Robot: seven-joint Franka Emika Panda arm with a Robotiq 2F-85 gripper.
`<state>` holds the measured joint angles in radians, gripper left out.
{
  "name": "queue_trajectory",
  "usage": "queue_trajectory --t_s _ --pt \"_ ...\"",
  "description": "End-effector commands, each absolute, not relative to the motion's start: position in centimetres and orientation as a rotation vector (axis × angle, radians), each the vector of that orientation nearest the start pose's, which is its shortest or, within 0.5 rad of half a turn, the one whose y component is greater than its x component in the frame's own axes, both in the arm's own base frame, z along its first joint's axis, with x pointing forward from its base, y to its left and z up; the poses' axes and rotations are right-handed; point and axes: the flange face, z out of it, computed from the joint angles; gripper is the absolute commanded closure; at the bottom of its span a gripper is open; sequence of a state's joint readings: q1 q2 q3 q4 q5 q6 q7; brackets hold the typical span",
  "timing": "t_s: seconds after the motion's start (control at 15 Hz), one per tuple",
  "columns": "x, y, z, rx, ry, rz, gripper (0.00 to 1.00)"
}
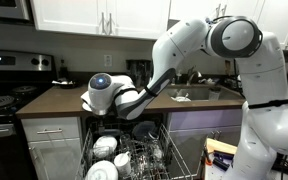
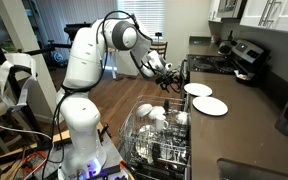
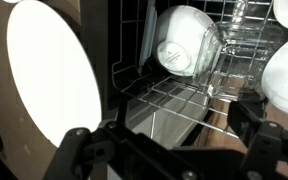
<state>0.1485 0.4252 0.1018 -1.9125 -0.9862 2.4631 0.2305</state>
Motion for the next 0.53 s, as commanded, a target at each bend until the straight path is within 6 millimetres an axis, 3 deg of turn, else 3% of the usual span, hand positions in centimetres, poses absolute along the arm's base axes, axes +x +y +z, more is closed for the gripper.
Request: queue_trajectory --t_s 0.0,0.47 --pt "63.0 15.3 28.3 2.365 0.944 0.304 0.0" --pt "64.4 14.6 27.5 2.367 0.914 0.281 0.0"
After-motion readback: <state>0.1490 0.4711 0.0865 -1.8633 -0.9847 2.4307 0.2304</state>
